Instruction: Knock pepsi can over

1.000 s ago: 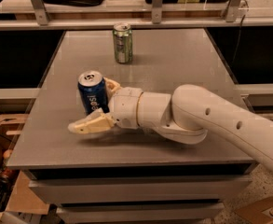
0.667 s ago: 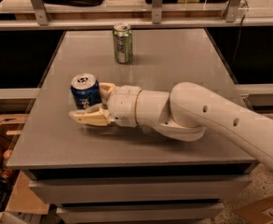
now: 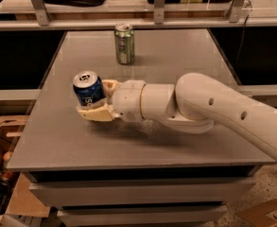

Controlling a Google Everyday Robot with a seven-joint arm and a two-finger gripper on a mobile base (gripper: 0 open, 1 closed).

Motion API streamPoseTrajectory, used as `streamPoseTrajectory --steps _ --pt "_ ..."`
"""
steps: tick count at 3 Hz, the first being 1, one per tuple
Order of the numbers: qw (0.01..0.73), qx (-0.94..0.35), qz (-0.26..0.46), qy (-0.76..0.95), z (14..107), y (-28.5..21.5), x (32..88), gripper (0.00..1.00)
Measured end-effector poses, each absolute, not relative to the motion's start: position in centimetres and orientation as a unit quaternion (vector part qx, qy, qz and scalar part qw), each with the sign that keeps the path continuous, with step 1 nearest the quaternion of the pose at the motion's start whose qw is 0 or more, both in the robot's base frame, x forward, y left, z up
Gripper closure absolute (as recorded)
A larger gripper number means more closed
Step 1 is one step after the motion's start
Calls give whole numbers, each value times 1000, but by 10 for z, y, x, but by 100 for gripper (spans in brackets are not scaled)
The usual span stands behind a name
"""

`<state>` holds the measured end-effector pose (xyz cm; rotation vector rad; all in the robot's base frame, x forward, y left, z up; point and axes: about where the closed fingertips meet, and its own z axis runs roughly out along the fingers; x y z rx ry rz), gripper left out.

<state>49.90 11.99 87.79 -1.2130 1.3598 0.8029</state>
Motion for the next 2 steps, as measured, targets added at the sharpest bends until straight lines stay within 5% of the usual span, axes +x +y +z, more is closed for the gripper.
streamPoseTrajectory --steps 1,2 --pt "517 -559 301 574 892 118 499 100" --pt "464 -626 247 576 903 119 501 100"
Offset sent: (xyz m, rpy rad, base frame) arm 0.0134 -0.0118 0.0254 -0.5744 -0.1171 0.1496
